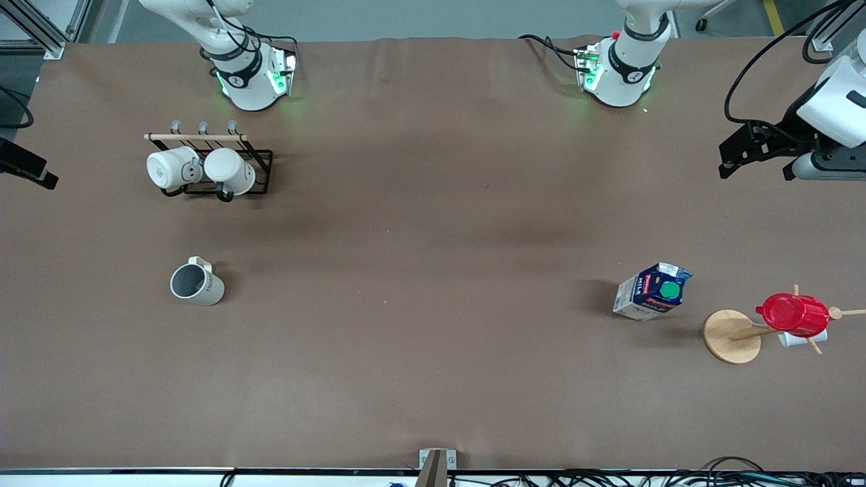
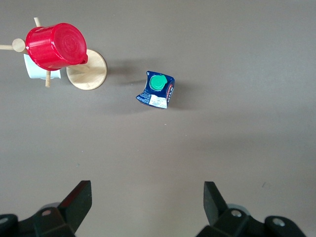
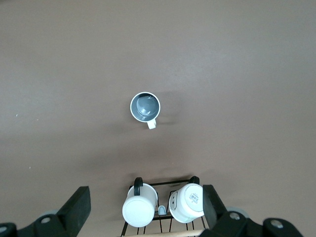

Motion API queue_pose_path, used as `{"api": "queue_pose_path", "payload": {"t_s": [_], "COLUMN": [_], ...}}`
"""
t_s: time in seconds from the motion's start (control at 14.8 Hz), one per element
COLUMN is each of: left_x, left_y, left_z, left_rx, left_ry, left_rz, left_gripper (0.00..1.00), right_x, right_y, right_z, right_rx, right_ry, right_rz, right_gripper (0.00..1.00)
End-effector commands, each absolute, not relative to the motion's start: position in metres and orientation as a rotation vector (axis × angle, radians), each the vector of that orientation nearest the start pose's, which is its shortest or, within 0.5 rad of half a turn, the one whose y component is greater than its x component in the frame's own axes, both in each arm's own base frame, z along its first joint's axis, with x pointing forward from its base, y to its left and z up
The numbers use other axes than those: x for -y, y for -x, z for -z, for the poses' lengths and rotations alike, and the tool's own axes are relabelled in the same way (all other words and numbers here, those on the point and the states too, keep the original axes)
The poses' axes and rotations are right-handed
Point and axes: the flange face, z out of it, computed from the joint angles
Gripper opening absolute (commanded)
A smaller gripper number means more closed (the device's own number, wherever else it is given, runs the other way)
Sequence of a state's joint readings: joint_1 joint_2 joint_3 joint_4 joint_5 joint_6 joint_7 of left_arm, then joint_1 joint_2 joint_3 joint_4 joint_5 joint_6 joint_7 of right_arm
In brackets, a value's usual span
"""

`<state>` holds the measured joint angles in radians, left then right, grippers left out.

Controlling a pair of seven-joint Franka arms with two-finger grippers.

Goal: Place cup and milk on table
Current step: 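Reach the left gripper to the milk carton while the right gripper reaches the mug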

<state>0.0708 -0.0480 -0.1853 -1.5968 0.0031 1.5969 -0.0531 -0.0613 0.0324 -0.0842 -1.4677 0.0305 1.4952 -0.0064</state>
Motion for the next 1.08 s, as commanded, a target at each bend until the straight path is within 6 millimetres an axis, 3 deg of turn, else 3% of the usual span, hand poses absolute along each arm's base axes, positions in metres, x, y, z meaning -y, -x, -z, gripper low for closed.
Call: {"api": "queue_pose_path", "payload": {"t_s": [0.0,0.2,0.4,0.54,0.74,0.88,0.94,1.01], "left_x": [0.062,0.063,0.060,0.057,0.057,0.062,0.064,0.067], "left_y": [-0.537,-0.537,-0.558,-0.586,-0.629,-0.644,-0.649,-0.653], "left_z": [-0.645,-0.644,-0.613,-0.576,-0.503,-0.466,-0.451,-0.439], "left_rx": [-0.099,-0.096,-0.089,-0.095,-0.161,-0.220,-0.252,-0.264], "left_ry": [3.134,3.134,3.141,3.131,3.089,3.088,3.091,3.095], "left_rz": [0.069,0.067,0.003,0.027,0.013,-0.003,-0.015,-0.021], "left_gripper": [1.00,1.00,1.00,1.00,1.00,1.00,1.00,1.00], "right_x": [0.078,0.078,0.078,0.078,0.077,0.072,0.074,0.079], "right_y": [-0.549,-0.549,-0.549,-0.549,-0.557,-0.568,-0.578,-0.590], "right_z": [-0.650,-0.650,-0.650,-0.650,-0.638,-0.629,-0.609,-0.577], "right_rx": [-0.200,-0.200,-0.200,-0.200,-0.194,-0.168,-0.117,-0.028], "right_ry": [3.086,3.084,3.086,3.086,3.085,3.096,3.100,3.098], "right_rz": [-0.005,-0.005,-0.005,-0.005,-0.036,-0.019,-0.032,-0.067], "right_gripper": [1.00,1.00,1.00,1.00,1.00,1.00,1.00,1.00]}}
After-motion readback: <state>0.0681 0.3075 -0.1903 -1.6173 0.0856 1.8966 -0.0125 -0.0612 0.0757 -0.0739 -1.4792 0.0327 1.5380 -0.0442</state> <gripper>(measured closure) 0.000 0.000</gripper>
